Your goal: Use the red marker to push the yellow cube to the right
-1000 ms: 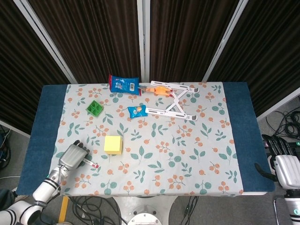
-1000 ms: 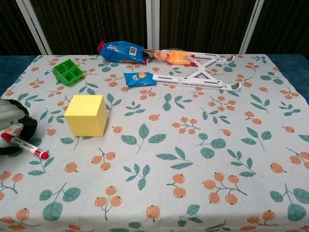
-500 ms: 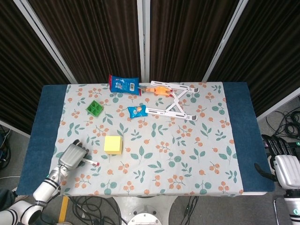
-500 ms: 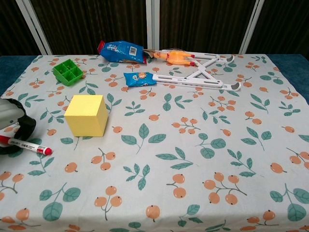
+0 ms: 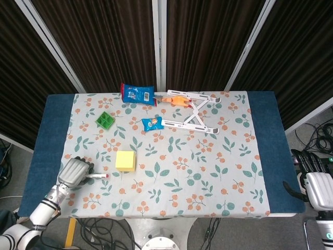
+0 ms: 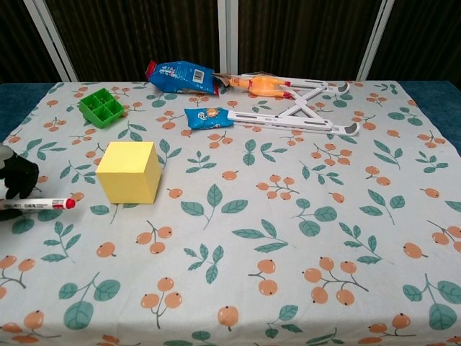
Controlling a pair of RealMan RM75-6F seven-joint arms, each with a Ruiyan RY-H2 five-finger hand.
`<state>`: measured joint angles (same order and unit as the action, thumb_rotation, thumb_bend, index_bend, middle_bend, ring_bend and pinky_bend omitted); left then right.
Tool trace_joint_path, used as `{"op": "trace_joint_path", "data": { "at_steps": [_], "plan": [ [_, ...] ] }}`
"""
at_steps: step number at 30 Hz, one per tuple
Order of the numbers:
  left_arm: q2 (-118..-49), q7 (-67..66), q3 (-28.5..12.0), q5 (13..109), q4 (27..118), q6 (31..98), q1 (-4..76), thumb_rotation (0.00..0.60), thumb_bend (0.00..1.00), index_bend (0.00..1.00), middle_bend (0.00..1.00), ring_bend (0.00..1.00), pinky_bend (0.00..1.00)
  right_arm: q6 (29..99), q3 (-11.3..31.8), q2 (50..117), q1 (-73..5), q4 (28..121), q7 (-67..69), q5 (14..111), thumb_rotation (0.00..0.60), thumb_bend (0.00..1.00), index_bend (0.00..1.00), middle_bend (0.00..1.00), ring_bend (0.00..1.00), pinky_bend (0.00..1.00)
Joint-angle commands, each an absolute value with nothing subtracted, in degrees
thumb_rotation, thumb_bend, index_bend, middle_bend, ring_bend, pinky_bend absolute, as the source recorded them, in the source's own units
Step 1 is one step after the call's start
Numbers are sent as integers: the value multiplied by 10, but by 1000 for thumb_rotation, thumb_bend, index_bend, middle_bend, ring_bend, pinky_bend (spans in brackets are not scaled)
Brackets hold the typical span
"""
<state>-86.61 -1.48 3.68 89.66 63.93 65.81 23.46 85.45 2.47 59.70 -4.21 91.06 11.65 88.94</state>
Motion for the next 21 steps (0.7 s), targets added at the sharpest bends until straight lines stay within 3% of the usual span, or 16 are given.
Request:
{"op": "trace_joint_path", "data": {
  "at_steps": [1, 21],
  "plan": [
    [-869, 37, 33, 900, 604, 682, 225, 600, 407, 707, 754, 528, 474, 856, 24, 597, -42, 911, 116, 890, 600, 174, 5, 98, 0, 0],
    [-911, 11, 5, 884, 554, 589, 298, 600, 417, 706, 754, 529, 472, 861, 25, 593, -37, 911, 118, 888, 600, 174, 5, 98, 0, 0]
  ]
}}
